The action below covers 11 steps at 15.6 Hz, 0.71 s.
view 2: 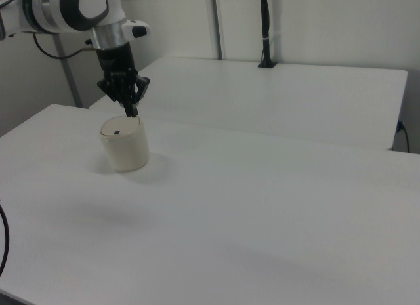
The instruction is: Close the trash bin
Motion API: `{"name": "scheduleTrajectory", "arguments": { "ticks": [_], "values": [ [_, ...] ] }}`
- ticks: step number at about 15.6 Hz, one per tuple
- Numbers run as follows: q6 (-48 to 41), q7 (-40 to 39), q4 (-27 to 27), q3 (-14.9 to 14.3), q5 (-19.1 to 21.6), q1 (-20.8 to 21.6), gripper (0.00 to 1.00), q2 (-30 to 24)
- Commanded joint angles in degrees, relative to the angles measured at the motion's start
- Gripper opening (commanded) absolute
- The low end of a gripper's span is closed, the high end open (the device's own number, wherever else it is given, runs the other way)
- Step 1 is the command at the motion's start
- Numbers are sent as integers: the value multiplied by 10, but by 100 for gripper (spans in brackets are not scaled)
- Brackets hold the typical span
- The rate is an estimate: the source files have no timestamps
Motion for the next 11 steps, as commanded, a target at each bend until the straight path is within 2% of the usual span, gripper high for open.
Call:
{"name": "scheduleTrajectory", "arguments": {
  "ticks": [1, 2, 3, 4, 11],
  "values": [
    [-7, 30, -59, -4, -7, -15, 35, -58],
    [-16, 30, -61, -5, -7, -15, 44, -60],
    [-20, 30, -61, -6, -7, -17, 77, -61],
    [-18, 31, -60, -6, -8, -22, 100, -61],
    [-11, 31, -57, -6, -9, -25, 100, -60]
  ]
}}
